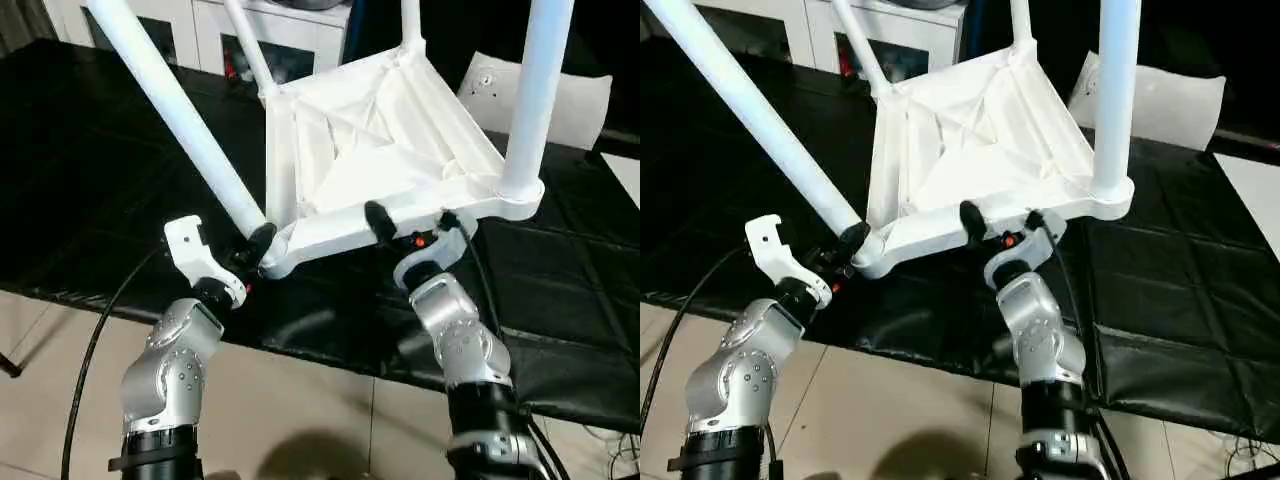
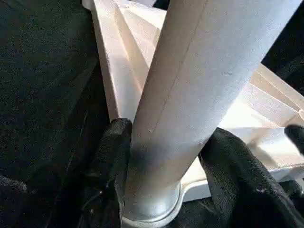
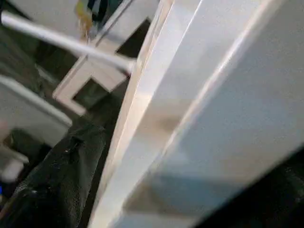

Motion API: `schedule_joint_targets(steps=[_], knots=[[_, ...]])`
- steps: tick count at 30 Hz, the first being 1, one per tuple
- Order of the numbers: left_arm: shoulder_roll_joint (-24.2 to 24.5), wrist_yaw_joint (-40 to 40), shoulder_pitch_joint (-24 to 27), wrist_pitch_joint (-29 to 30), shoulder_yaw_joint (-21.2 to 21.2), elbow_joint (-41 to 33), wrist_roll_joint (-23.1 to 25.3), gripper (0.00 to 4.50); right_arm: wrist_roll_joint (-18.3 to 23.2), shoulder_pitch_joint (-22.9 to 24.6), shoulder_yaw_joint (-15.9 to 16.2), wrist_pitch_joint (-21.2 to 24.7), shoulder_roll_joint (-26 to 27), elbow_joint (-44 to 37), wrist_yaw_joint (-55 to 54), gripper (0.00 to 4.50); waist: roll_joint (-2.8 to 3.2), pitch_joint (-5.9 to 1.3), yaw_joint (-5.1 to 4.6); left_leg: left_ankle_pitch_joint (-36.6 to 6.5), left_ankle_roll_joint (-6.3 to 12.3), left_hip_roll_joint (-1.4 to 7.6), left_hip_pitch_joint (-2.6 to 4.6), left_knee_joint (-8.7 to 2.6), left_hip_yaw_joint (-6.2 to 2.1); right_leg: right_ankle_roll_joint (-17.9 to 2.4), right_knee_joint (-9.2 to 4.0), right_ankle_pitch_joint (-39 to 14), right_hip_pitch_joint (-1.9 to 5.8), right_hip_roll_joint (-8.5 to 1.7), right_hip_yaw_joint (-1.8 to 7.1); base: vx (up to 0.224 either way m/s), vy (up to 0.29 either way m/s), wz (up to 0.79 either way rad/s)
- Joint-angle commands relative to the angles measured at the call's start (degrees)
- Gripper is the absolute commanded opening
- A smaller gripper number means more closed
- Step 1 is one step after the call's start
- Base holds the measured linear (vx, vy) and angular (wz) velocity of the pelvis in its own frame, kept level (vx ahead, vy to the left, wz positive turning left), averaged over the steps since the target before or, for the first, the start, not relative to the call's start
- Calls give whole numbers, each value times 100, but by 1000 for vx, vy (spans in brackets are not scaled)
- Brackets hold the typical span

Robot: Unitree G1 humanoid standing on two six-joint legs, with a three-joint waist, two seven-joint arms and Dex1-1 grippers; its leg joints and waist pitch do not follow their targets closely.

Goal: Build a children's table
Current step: Flip table

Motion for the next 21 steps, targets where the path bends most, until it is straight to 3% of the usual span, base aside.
schedule_joint_targets(steps=[1, 3, 6, 8, 11, 21], knots=[[-428, -200, -77, 219, -284, 54, -545, 201, 238, -486, -339, -281, 288, 423, 41, 450, 101, -335, -31, 217, 175, 592, -26, -465, -225, -466, -381, -606, 340, -794, 639, 0, 0, 0], [-433, -205, -97, 228, -291, 69, -543, 201, 306, -646, -424, -379, 307, 631, 74, 412, 96, -332, -33, 170, 185, 579, -24, -458, -211, -497, -394, -657, 333, -792, 636, 0, 0, 0], [-439, -204, -130, 243, -297, 92, -531, 201, 434, -898, -528, -495, 319, 970, 112, 405, 101, -342, -26, 253, 218, 579, -35, -450, -216, -503, -378, -594, 344, -784, 634, 0, 0, 0], [-429, -223, -150, 256, -304, 115, -528, 201, 482, -1006, -553, -538, 336, 1115, 152, 369, 125, -349, -18, 320, 270, 578, -33, -441, -217, -533, -367, -512, 342, -788, 630, 0, 0, 0], [-398, -279, -206, 301, -346, 177, -505, 201, 609, -1318, -633, -703, 361, 1551, 246, 357, 125, -357, -24, 303, 301, 571, -43, -432, -209, -601, -362, -542, 348, -789, 625, 0, 0, 0], [-381, -300, -214, 324, -381, 196, -457, 201, 719, -1638, -757, -974, 331, 2130, 411, 280, 123, -367, -18, 450, 413, 581, -45, -414, -206, -677, -336, -416, 336, -784, 616, 0, 0, 0]])
